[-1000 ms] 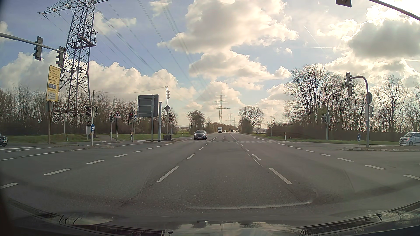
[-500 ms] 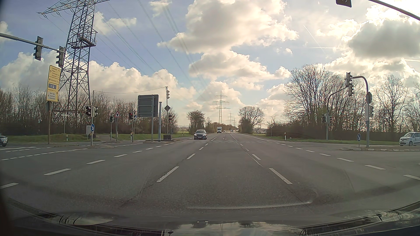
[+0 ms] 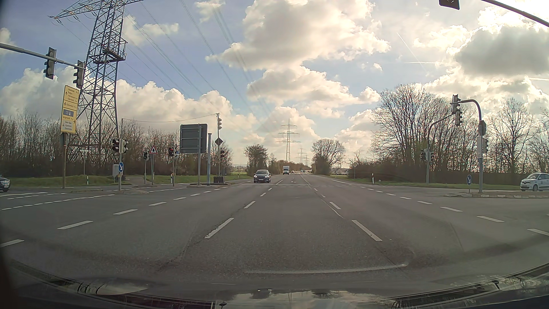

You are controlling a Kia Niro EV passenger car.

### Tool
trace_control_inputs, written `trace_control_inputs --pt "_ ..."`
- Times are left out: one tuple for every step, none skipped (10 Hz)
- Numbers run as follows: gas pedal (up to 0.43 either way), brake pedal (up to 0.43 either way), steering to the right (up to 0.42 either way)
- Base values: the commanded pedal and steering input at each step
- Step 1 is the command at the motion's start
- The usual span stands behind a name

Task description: Follow the waypoints while adhering to traffic rules and regulations

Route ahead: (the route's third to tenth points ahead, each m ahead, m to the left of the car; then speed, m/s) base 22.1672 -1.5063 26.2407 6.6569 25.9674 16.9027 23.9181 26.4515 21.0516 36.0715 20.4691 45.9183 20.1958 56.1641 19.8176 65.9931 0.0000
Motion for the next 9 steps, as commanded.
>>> trace_control_inputs --pt "0.000 0.280 -0.001" --pt "0.000 0.287 -0.001" --pt "0.000 0.280 -0.001" --pt "0.000 0.287 -0.001" --pt "0.000 0.287 -0.001" --pt "0.000 0.287 -0.001" --pt "0.000 0.287 -0.001" --pt "0.000 0.287 -0.001" --pt "0.000 0.280 -0.001"
